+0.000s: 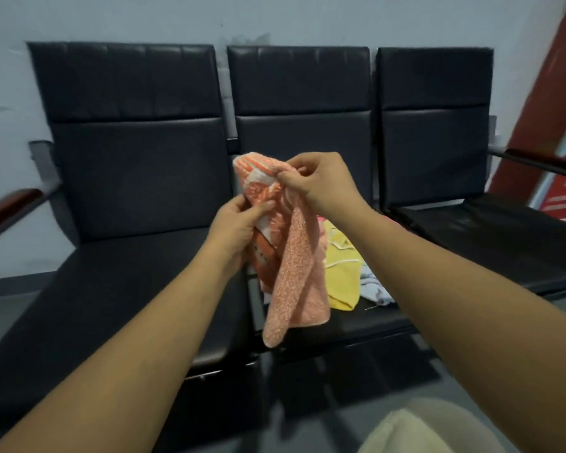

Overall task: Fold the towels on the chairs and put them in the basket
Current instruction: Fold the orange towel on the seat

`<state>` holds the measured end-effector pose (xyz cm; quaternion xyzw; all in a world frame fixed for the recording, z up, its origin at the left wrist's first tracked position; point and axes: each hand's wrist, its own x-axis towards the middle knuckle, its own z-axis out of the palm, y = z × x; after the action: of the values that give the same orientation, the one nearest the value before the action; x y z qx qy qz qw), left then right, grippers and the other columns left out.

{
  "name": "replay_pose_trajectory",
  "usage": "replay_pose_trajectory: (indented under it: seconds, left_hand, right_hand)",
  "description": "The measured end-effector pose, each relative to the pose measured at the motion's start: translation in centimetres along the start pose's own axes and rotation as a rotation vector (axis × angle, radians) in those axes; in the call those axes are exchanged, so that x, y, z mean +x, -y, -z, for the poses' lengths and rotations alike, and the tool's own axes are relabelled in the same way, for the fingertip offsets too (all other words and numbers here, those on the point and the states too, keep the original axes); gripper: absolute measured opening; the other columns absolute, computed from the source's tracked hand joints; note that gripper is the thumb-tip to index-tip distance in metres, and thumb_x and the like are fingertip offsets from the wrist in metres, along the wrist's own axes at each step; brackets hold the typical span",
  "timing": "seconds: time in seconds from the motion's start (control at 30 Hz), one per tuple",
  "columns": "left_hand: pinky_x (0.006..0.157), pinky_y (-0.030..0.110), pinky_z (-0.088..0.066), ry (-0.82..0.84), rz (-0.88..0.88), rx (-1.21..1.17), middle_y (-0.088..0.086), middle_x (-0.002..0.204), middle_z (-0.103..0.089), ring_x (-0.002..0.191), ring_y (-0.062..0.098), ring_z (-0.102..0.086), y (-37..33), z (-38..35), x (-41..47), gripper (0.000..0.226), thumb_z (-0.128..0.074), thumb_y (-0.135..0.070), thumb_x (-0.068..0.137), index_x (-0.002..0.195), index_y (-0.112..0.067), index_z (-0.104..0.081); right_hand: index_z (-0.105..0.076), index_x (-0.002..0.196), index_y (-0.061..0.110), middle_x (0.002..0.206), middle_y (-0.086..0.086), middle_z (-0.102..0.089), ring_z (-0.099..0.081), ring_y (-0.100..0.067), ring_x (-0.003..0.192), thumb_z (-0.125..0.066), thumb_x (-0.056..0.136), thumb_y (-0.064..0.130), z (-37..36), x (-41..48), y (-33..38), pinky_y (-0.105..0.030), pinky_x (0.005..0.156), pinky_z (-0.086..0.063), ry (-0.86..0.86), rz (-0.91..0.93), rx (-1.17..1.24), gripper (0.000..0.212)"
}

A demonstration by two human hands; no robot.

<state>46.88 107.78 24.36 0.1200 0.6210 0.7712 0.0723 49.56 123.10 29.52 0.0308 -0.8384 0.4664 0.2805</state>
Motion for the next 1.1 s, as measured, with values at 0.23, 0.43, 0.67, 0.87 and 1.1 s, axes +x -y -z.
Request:
replay_pose_trajectory:
  seconds: [0.23, 0.43, 0.67, 0.87, 1.1]
  left_hand:
    - [0.079, 0.039, -0.061, -0.188, -0.068, 0.147, 0.006, 0.101, -0.077, 0.090, 0.022, -0.076, -4.9, 8.8, -5.4, 0.027, -0.073, -0.016, 0.089, 0.115, -0.016, -0.066]
    - [0.083, 0.043, -0.060, -0.360, -0.038, 0.361, -0.003, 0.098, -0.076, 0.087, 0.016, -0.075, -1.4, 17.1, -8.6, 0.026, -0.072, -0.016, 0.089, 0.111, -0.028, -0.066]
    - [0.096, 0.042, -0.053, -0.214, -0.054, 0.707, -0.013, 0.110, -0.070, 0.104, 0.007, -0.066, 1.1, 22.1, -8.0, 0.049, -0.069, -0.004, 0.083, 0.111, -0.043, -0.060]
    - [0.091, 0.036, -0.054, -0.258, -0.070, 0.750, -0.015, 0.112, -0.066, 0.102, 0.004, -0.063, 1.3, 23.5, -7.1, 0.048, -0.069, -0.014, 0.085, 0.123, -0.040, -0.054]
    - [0.063, 0.027, -0.046, -0.465, 0.103, 0.920, -0.002, 0.097, -0.066, 0.083, 0.011, -0.062, 1.3, 24.7, -6.9, 0.036, -0.076, -0.032, 0.081, 0.108, -0.014, -0.060]
  right_hand:
    - [-0.075, 0.081, 0.016, 0.082, -0.007, -0.074, -0.070, -0.017, 0.076, -0.079, 0.085, 0.025, -6.9, -2.4, 5.3, -0.032, 0.065, -0.055, 0.171, -0.125, 0.293, 0.011]
    - [-0.067, 0.077, 0.010, 0.062, 0.001, -0.059, -0.054, -0.007, 0.055, -0.074, 0.084, 0.018, -15.3, -6.1, 4.3, -0.023, 0.050, -0.043, 0.343, -0.200, 0.298, 0.012]
    - [-0.059, 0.089, 0.016, 0.076, -0.001, -0.065, -0.061, -0.014, 0.070, -0.080, 0.073, 0.023, -21.7, -8.7, -0.1, -0.034, 0.068, -0.050, 0.583, -0.333, 0.248, 0.027]
    - [-0.074, 0.095, 0.019, 0.078, 0.008, -0.067, -0.060, -0.001, 0.065, -0.081, 0.080, 0.038, -20.8, -6.6, 0.2, -0.021, 0.061, -0.047, 0.870, -0.064, -0.062, 0.025]
    - [-0.067, 0.090, 0.003, 0.083, -0.009, -0.067, -0.064, -0.014, 0.072, -0.081, 0.079, 0.028, -21.3, -5.8, 1.8, -0.037, 0.066, -0.052, 0.525, -0.031, 0.050, 0.031]
